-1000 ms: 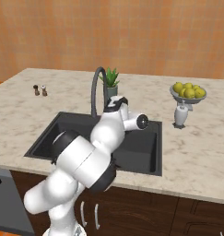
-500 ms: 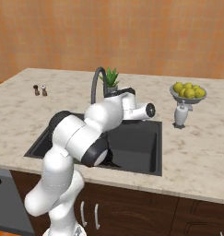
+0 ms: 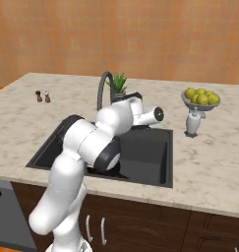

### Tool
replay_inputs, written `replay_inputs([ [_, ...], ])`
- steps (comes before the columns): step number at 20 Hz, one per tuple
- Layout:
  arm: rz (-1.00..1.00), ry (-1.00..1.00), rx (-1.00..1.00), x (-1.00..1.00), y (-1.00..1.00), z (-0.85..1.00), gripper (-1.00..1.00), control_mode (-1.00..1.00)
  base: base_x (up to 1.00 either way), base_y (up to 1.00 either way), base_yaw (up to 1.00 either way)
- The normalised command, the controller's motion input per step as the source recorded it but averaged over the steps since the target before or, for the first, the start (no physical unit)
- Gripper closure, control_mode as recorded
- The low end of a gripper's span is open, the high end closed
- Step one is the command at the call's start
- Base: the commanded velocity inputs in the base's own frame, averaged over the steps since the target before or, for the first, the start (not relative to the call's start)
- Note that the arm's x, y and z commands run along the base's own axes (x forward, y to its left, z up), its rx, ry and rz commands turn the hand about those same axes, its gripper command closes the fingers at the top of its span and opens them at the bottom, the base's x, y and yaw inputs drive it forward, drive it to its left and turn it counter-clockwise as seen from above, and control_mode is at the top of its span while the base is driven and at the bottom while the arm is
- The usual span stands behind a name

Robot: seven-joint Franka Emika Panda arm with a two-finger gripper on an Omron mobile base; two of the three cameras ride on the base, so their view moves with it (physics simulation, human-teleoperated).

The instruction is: Pick the pan and sponge and place them into the sink. Then turn on the water.

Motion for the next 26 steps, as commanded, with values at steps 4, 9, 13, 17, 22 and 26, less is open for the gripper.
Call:
replay_inputs([
  [4, 0.00, 0.00, 0.04, 0.09, 0.06, -0.16, -1.00, -1.00, 0.00, 0.00, 0.00],
  [9, -0.06, 0.00, 0.01, 0.08, 0.25, -0.01, -1.00, -1.00, 0.00, 0.00, 0.00],
  [13, -0.15, 0.00, 0.00, 0.07, 0.47, 0.00, -1.00, -1.00, 0.00, 0.00, 0.00],
  [17, -0.14, 0.00, 0.00, 0.14, 0.34, -0.01, -1.00, -1.00, 0.00, 0.00, 0.00],
  [22, -0.06, 0.00, 0.00, 0.26, 0.02, -0.16, -1.00, -1.00, 0.00, 0.00, 0.00],
  [26, -0.01, 0.00, 0.00, 0.30, 0.00, -0.19, -1.00, -1.00, 0.00, 0.00, 0.00],
])
